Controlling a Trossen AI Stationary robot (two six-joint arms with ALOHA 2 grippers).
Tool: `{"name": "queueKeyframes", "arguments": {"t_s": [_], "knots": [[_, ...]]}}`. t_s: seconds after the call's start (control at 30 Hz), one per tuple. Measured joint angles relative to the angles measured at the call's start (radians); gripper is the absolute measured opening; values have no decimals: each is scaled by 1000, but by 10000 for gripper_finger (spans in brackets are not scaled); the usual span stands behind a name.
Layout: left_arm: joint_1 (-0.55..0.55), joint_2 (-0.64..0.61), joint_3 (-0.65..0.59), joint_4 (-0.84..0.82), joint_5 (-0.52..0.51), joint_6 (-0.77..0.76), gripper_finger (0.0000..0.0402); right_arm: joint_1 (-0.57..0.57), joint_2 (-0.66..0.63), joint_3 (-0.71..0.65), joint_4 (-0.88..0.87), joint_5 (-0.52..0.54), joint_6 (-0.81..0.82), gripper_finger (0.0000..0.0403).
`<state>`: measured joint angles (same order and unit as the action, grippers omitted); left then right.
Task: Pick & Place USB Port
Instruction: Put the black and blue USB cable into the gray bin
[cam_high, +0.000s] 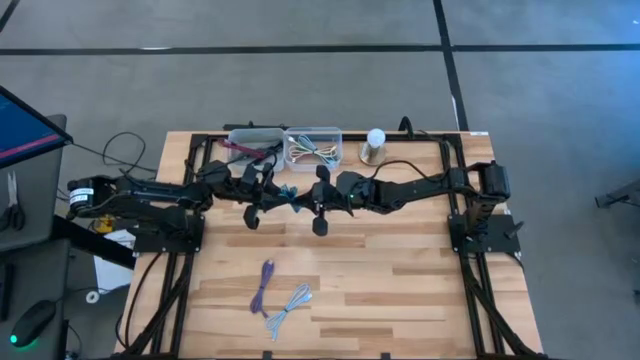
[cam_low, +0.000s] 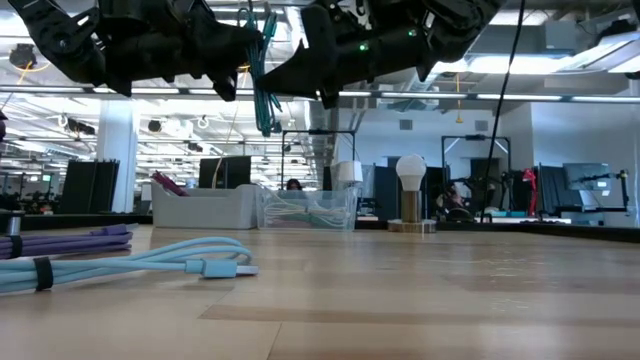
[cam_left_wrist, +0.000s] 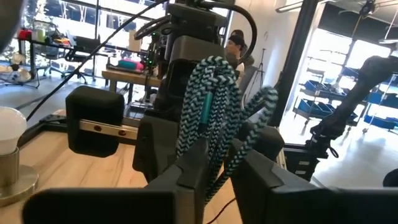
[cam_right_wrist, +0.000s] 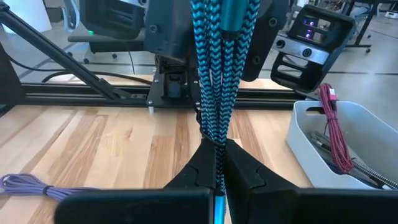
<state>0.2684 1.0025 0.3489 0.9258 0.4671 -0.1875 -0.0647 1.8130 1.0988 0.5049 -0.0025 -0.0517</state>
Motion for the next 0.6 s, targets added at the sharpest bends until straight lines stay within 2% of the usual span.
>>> {"name": "queueKeyframes", "arguments": {"t_s": [0.2,0.37,0.6], "knots": [[0,0,0,-2,-4,1,11,0,0,0,2,-1,0,0],[1,0,0,-2,-4,1,14,0,-1,0,2,-1,0,3],[28,1,0,-13,3,24,8,-1,-33,1,-60,3,-8,51]]}}
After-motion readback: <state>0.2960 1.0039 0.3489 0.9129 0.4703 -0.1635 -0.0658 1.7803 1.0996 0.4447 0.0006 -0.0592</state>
